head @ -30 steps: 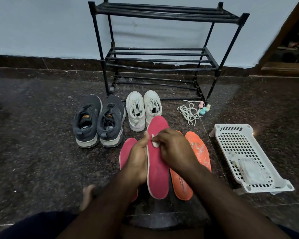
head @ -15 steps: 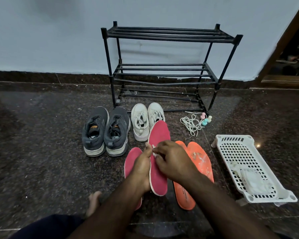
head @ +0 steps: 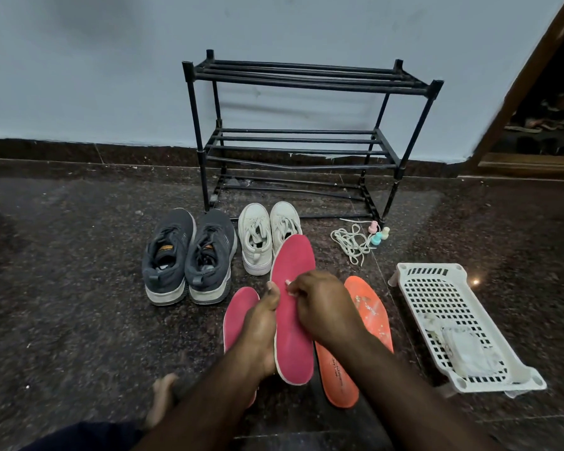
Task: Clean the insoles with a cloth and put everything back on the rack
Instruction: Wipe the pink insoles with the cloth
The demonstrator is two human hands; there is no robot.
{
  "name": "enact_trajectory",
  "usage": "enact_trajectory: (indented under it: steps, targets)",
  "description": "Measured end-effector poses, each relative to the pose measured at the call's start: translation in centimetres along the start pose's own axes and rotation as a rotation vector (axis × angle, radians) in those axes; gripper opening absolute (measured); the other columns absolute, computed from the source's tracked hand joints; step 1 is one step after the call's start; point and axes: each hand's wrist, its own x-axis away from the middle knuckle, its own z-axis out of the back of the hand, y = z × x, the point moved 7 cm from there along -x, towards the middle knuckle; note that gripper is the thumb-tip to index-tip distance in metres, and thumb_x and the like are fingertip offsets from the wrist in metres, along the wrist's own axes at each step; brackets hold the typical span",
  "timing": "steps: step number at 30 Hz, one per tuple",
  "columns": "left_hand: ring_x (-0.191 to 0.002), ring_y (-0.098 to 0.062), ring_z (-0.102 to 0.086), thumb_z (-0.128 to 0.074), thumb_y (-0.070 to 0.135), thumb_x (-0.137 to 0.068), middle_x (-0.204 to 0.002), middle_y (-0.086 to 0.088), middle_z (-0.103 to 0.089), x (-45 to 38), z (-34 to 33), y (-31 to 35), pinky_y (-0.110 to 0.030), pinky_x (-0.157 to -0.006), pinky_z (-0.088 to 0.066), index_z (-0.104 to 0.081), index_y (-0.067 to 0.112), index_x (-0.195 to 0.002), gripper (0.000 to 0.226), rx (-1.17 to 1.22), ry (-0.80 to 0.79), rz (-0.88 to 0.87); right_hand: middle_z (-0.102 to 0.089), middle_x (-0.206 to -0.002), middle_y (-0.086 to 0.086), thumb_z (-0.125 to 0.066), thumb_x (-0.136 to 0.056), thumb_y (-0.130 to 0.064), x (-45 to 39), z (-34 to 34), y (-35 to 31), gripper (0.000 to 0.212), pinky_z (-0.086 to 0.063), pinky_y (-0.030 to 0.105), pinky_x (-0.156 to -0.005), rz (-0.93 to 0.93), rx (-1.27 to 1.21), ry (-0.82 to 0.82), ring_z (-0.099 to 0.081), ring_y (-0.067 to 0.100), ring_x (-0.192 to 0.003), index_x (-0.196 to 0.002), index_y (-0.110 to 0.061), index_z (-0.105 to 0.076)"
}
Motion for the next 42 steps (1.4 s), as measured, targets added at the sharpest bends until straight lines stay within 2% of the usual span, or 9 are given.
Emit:
enact_trajectory:
  steps: [5,10,14,17,22,29,33,36,42]
  targets:
    - [-0.085,-0.030,-0.072,-0.041,0.047,-0.100,-0.090,-0.021,-0.070,-1.1,1.1,0.6,-0.044,-0.093,-0.047,-0.063,0.003,-0.095,0.049,0.018,0.052,-0.036,-0.071,-0.087,-0.001,-0.051,-0.072,-0.009,1.0,-0.9,-1.5,0.027,-0.050,0.033,-0.078,0.066,-0.100,-0.044,-0.064,0.020,-0.086,-0.085,-0.017,-0.073]
    - [-0.128,-0.039,-0.054,-0.035,0.052,-0.102,-0.132,-0.025,-0.062,-0.5,0.6,0.1,-0.056,-0.118,-0.028,-0.059,0.003,-0.131,0.062,-0.004,0.011,0.000,-0.068,-0.085,0.007,-0.054,-0.073,-0.008,-0.1,0.4,0.2,0.023,-0.050,0.037,-0.077,0.010,0.000,0.078,-0.061,0.028,-0.084,-0.088,-0.011,-0.071]
    - [-0.111,-0.037,-0.062,-0.045,0.051,-0.094,-0.115,-0.026,-0.067,-0.4,0.8,1.0,-0.051,-0.113,-0.037,-0.058,-0.004,-0.128,0.065,0.001,0.057,-0.044,-0.071,-0.087,0.002,-0.054,-0.073,-0.009,0.8,-0.8,-0.7,0.027,-0.050,0.035,-0.079,0.037,-0.062,-0.011,-0.063,0.023,-0.086,-0.089,-0.015,-0.075]
    - [-0.081,-0.031,-0.073,-0.040,0.052,-0.099,-0.090,-0.021,-0.072,-0.2,0.8,1.8,-0.045,-0.090,-0.050,-0.064,-0.003,-0.106,0.060,-0.013,0.086,-0.072,-0.074,-0.093,-0.001,-0.059,-0.080,-0.008,1.8,-1.1,-2.1,0.025,-0.048,0.029,-0.083,0.078,-0.152,-0.100,-0.063,0.016,-0.090,-0.095,-0.018,-0.077]
    - [-0.092,-0.034,-0.073,-0.038,0.053,-0.102,-0.110,-0.022,-0.072,0.8,-0.6,2.5,-0.053,-0.083,-0.057,-0.062,0.002,-0.122,0.060,0.006,-0.019,-0.062,-0.071,-0.091,-0.001,-0.061,-0.092,-0.002,0.3,3.4,1.1,0.026,-0.055,0.029,-0.057,-0.237,-0.705,0.079,-0.066,0.008,-0.067,-0.102,-0.023,-0.071]
    - [-0.103,-0.032,-0.068,-0.037,0.051,-0.104,-0.118,-0.022,-0.069,1.3,-1.4,2.5,-0.052,-0.078,-0.061,-0.059,0.001,-0.130,0.062,0.019,-0.060,-0.018,-0.073,-0.078,0.007,-0.054,-0.090,0.010,0.2,5.0,2.7,0.026,-0.054,0.022,-0.065,-0.324,-1.039,0.087,-0.068,0.014,-0.066,-0.094,-0.008,-0.073]
    - [-0.096,-0.029,-0.072,-0.032,0.051,-0.104,-0.112,-0.017,-0.073,1.4,-1.5,2.5,-0.052,-0.088,-0.055,-0.065,0.007,-0.122,0.057,-0.017,-0.083,-0.019,-0.074,-0.093,0.005,-0.066,-0.087,0.000,-0.3,4.7,2.5,0.013,-0.057,0.028,-0.076,-0.219,-0.770,0.107,-0.071,0.018,-0.086,-0.085,-0.009,-0.076]
    - [-0.089,-0.028,-0.074,-0.032,0.053,-0.103,-0.106,-0.014,-0.074,1.1,-1.7,1.7,-0.046,-0.070,-0.061,-0.060,0.010,-0.129,0.058,-0.033,-0.101,0.007,-0.071,-0.092,-0.007,-0.071,-0.083,-0.003,-0.1,3.3,1.8,0.021,-0.057,0.024,-0.064,-0.201,-0.569,0.091,-0.068,0.008,-0.080,-0.094,-0.021,-0.073]
    - [-0.081,-0.026,-0.073,-0.040,0.057,-0.096,-0.100,-0.011,-0.074,0.7,-1.5,-0.3,-0.039,-0.063,-0.059,-0.061,0.012,-0.129,0.060,-0.136,-0.079,0.095,-0.066,-0.088,0.003,-0.064,-0.076,0.002,-1.6,3.6,0.7,0.020,-0.045,0.022,-0.079,0.022,-0.105,0.277,-0.062,0.018,-0.083,-0.084,-0.011,-0.076]
